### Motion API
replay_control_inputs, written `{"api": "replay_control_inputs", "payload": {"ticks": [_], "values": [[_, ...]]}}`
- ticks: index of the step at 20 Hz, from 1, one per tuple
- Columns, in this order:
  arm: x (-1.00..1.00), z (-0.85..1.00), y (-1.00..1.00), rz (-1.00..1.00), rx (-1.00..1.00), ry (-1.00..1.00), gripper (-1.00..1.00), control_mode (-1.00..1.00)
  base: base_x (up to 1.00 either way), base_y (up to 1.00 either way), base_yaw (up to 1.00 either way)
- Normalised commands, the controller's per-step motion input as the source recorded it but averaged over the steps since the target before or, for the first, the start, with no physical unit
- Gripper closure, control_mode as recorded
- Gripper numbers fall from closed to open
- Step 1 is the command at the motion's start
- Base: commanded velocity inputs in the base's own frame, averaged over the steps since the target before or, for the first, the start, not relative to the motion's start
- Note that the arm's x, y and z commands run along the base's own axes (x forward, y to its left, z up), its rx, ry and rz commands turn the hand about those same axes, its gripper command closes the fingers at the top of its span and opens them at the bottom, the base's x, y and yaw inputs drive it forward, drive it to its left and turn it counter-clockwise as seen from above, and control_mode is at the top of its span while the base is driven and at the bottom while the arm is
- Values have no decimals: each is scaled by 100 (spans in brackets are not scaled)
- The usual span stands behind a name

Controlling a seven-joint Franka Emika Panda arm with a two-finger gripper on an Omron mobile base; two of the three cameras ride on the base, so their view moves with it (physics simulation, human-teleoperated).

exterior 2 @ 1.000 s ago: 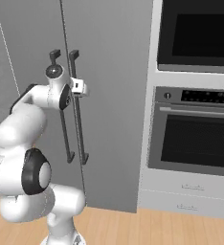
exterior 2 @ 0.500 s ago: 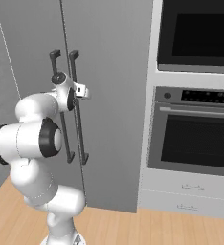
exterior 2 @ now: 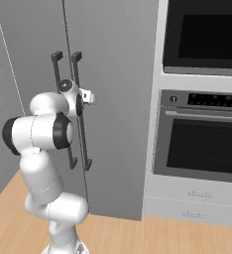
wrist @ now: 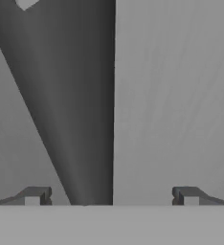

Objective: Grab a lemon wedge from the fridge and one ice cube from the ice bowl, and put them in the glass of lemonade.

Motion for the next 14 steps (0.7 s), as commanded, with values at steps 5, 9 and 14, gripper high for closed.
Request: {"api": "replay_control_inputs", "payload": {"ticks": [5, 9, 14], "values": [[62, 0, 13, 0, 0, 3, -100, -100, 0, 0, 0], [53, 0, 9, 0, 0, 5, -100, -100, 0, 0, 0], [38, 0, 0, 0, 0, 5, 100, -100, 0, 0, 0]]}}
